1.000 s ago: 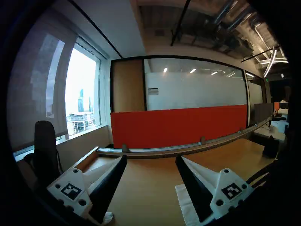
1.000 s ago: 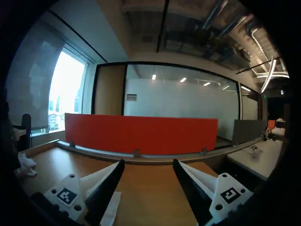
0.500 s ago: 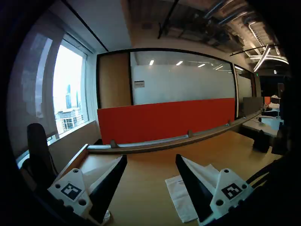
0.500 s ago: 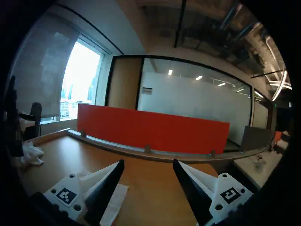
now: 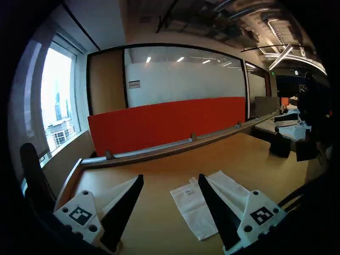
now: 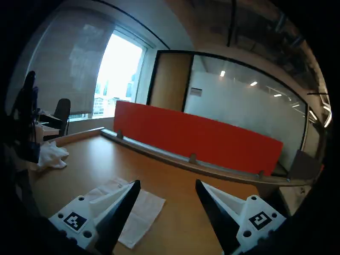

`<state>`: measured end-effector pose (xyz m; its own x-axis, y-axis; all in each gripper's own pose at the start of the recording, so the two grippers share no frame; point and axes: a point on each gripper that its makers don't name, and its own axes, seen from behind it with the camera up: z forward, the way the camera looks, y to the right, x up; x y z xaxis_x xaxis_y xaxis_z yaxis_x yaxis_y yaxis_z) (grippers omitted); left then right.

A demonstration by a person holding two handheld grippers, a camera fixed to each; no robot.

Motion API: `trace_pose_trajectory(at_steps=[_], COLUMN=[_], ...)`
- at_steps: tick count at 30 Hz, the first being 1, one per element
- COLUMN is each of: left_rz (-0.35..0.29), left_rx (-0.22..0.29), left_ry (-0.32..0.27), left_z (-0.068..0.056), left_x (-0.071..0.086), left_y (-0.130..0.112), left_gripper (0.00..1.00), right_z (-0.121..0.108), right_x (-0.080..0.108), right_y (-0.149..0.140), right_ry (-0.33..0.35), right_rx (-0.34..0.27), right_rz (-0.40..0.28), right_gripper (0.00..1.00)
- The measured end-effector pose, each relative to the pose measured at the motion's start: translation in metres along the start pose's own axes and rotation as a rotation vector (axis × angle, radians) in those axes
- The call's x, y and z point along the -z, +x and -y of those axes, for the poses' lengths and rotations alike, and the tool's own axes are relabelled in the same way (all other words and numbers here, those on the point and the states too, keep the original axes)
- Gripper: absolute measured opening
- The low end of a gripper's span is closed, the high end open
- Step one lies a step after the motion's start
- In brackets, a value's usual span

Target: Fold towel

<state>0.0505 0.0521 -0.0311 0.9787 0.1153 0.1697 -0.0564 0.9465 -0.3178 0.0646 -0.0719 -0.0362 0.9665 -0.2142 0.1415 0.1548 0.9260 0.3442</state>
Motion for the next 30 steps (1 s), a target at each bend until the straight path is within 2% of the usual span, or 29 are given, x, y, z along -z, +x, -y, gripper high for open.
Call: trace_pose_trajectory(at_steps=[14,30], left_rz=[0.079,0.173], left_rx=[-0.042,-0.065], left_ry=[-0.092,-0.147], left_z=[-0.024,-0.047], left_x=[-0.011,-0.025], left_y=[-0.032,-0.085], left_gripper=[0.96,0.96], right_z=[0.023,0.039], right_x=[-0.009,-0.02], right_y=[-0.032,-0.087], right_ry=[0.116,0.17], right_rx=[0.064,0.077], right_rz=[0.095,0.192], right_gripper=[1.0,1.0])
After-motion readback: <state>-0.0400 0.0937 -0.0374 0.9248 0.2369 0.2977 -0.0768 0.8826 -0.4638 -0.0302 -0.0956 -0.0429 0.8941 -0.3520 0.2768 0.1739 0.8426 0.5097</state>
